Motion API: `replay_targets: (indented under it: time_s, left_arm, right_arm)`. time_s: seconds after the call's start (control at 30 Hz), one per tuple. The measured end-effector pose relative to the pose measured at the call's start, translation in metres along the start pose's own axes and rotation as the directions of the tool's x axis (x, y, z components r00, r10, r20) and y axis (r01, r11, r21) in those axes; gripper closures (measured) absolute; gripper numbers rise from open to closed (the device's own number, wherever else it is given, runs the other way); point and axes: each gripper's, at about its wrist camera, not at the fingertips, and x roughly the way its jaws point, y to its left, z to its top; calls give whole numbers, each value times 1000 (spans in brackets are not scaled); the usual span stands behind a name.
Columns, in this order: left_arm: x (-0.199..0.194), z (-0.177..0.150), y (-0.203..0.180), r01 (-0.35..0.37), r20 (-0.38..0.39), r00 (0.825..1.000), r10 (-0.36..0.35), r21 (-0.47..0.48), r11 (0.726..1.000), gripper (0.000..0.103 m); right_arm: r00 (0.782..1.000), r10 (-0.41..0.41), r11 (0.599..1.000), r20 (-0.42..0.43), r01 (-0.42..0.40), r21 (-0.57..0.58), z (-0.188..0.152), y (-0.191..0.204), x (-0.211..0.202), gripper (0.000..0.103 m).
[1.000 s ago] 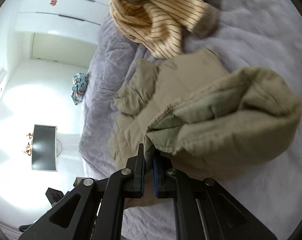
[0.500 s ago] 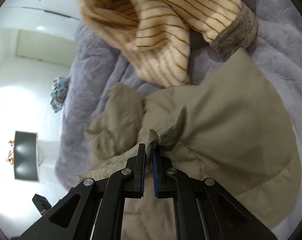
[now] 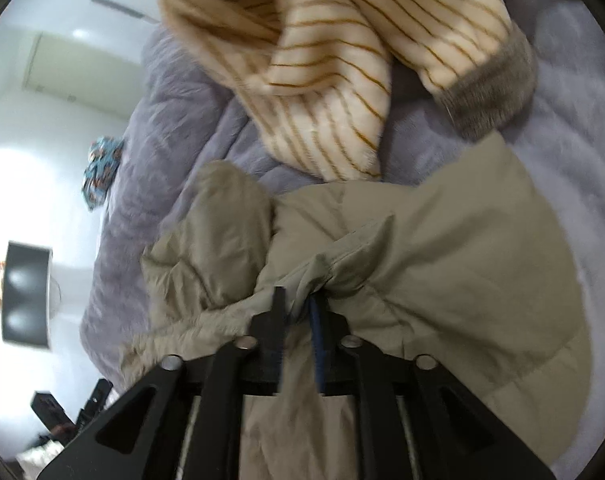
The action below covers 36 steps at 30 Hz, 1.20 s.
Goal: Fold large clothes
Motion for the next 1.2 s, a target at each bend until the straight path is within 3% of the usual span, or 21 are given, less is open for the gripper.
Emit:
replay_targets:
  time_s: [0.07, 0.17, 0.33, 0.43, 0.57, 0.87, 1.0, 1.1, 1.2]
  left_arm:
    - [-5, -11, -10, 32, -36, 999, -30, 45, 998, 27]
    - [0, -34, -25, 54, -96, 994, -45, 89, 995, 27]
    - [19, -63, -42, -34, -115, 992, 50, 139, 990, 27]
    - [46, -55, -29, -108, -100, 988, 115, 80, 991, 27]
    - [80, -38, -21, -176, -82, 980, 180, 53, 983, 27]
    - [122, -16, -25, -217, -64, 973, 222, 67, 974, 27]
    - [104, -2, -25, -190, -67, 979, 193, 41, 981, 27]
    - [90, 14, -17, -200, -22, 979, 202, 54, 978, 27]
    - [103, 28, 2, -238, -44, 970, 240, 37, 970, 27]
  right_arm:
    - [1000, 3, 999, 6, -3, -48, -9, 6, -12, 66]
    - [999, -22, 991, -32, 18, -133, -30, 12, -21, 68]
    - [983, -183, 945, -23, 169, -280, -55, 5, -15, 75]
    - [972, -235, 938, 15, 231, -258, -42, -15, -7, 80]
    - [975, -219, 956, 41, 222, -189, -18, -33, 7, 82]
    - [967, -239, 951, 82, 251, -181, 20, -34, 53, 84]
    - [960, -261, 943, 104, 277, -187, 22, -22, 34, 84]
    - [931, -304, 915, 202, 345, -210, 20, -17, 5, 84]
    - [909, -341, 915, 238, 379, -139, 21, -34, -13, 84]
